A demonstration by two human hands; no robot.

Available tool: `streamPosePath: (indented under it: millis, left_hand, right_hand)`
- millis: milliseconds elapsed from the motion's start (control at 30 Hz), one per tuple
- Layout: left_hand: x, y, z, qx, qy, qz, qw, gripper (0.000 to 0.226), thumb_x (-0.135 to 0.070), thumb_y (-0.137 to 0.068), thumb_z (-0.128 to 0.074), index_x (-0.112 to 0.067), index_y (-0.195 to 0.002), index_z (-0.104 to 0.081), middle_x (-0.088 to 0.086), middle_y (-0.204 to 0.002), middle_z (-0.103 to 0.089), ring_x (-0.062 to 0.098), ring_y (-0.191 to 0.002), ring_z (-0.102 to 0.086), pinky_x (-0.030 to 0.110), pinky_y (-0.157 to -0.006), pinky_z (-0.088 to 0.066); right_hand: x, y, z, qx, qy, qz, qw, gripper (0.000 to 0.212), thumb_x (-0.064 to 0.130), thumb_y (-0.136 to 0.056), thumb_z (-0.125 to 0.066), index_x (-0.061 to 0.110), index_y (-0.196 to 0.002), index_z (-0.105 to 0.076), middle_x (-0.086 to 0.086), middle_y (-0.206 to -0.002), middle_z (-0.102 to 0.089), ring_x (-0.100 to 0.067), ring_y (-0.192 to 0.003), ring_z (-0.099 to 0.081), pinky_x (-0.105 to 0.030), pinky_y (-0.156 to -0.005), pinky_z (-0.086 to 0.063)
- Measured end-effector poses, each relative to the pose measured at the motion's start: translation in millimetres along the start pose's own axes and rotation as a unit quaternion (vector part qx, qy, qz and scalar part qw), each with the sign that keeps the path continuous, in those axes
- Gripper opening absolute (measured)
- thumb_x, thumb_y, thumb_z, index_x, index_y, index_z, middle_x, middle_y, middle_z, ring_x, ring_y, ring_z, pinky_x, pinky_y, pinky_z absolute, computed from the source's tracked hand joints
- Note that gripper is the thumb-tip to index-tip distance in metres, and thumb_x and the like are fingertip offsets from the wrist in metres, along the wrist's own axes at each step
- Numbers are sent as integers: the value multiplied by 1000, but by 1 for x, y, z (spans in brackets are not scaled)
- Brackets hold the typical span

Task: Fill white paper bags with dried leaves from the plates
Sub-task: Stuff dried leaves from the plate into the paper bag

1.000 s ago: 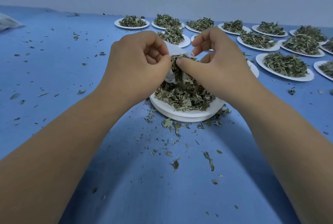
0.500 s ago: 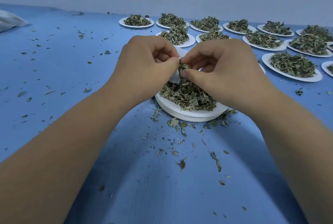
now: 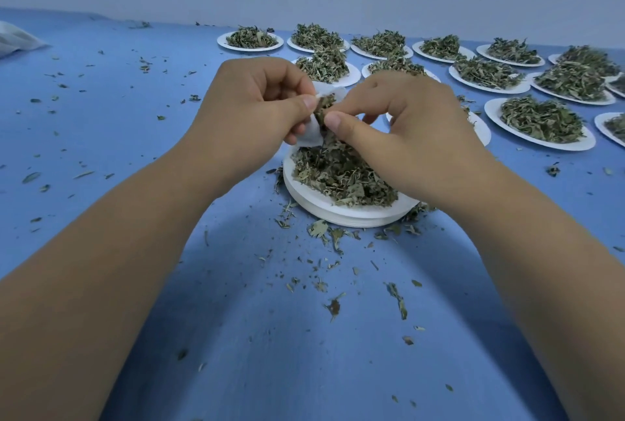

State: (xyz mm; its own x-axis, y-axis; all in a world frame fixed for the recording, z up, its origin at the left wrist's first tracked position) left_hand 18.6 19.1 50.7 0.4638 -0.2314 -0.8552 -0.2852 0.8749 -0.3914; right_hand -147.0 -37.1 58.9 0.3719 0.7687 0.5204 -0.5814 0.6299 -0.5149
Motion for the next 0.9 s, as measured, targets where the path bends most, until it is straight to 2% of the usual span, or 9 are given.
streamPosePath:
  millis: [100, 200, 267, 433, 500, 600, 700, 767, 900]
  left_hand:
    - [3, -2, 5, -51, -19, 9, 998, 14, -3, -91, -66, -12, -82, -70, -3, -60, -66, 9, -58, -63, 26, -60, -56]
    - [1, -1, 5, -63, -72, -1, 995, 13, -10, -89, -68, -19, -79, -71, 2, -67, -69, 20, -63, -67, 43, -71, -61]
    - [-1, 0, 2, -57, -94, -7, 994, 11, -13, -87, -69, -21, -79, -71, 6, -72, -71, 30, -73, -69, 49, -76, -60]
    - [-3, 3, -3, -26, -109, -11, 994, 11, -14, -87, -69, -21, -79, -71, 8, -75, -72, 34, -78, -70, 51, -78, -59]
    - [-3, 4, -5, -10, -109, -15, 994, 13, -13, -87, -68, -22, -77, -70, 2, -71, -72, 28, -75, -72, 45, -78, -60]
    - [-5, 5, -6, 8, -112, -27, 993, 14, -15, -86, -64, -24, -79, -69, -10, -69, -70, 5, -70, -69, 17, -64, -50]
    - [-4, 2, 2, 27, -156, -38, 987, 40, -22, -74, -50, -38, -107, -65, -28, -105, -61, -7, -99, -54, 12, -79, -41]
    - [4, -1, 4, 83, -170, -33, 981, 65, -22, -70, -52, -49, -129, -50, -46, -121, -39, -15, -121, -36, 10, -93, -31]
    - [27, -9, -3, 187, -256, 16, 948, 100, 2, -76, -59, -59, -145, -22, -11, -162, -12, 7, -152, -3, 33, -101, -32]
  right_hand:
    - [-2, 1, 4, 48, 9, 8, 999, 16, 48, -91, -69, 43, -106, -70, 22, -109, -63, 1, -98, -59, -6, -70, -35]
    - [-8, 3, 7, 141, 83, 8, 986, 51, 73, -76, -66, 49, -117, -48, 25, -122, -53, 4, -104, -56, -18, -74, -41]
    - [-11, 5, 7, 182, 113, -4, 977, 59, 82, -68, -63, 51, -114, -42, 23, -120, -54, 4, -102, -57, -26, -75, -46]
    - [-19, 5, -1, 232, 137, -16, 963, 56, 70, -74, -71, 52, -121, -46, 21, -118, -58, -3, -100, -61, -26, -75, -47]
    - [-21, 5, -3, 226, 138, -17, 964, 50, 61, -78, -74, 50, -121, -53, 20, -114, -62, -4, -99, -62, -24, -77, -46]
    - [-22, 1, 0, 195, 127, -19, 972, 34, 51, -80, -78, 46, -110, -63, 20, -105, -68, -1, -94, -64, -24, -81, -50]
    - [-23, -1, 6, 159, 119, -14, 980, 23, 45, -80, -79, 46, -100, -67, 27, -93, -68, 4, -89, -64, -5, -72, -43]
    - [-23, -1, 10, 153, 96, -25, 983, 21, 45, -80, -80, 46, -98, -69, 29, -89, -67, 8, -90, -62, 0, -68, -41]
    - [-23, 5, 17, 251, 88, -58, 962, 50, 69, -72, -72, 59, -117, -55, 28, -112, -60, 7, -100, -60, -21, -81, -49]
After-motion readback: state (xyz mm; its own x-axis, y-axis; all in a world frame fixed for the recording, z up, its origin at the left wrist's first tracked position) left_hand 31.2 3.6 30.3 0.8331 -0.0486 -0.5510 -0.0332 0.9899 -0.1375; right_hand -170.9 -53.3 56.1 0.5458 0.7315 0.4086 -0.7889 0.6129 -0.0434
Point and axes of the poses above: each hand's wrist, its own y-axis away from the middle knuckle, its own z-axis out of the back of the hand, x = y × z, the point moved 4 cm from there along -y, towards the middle knuckle
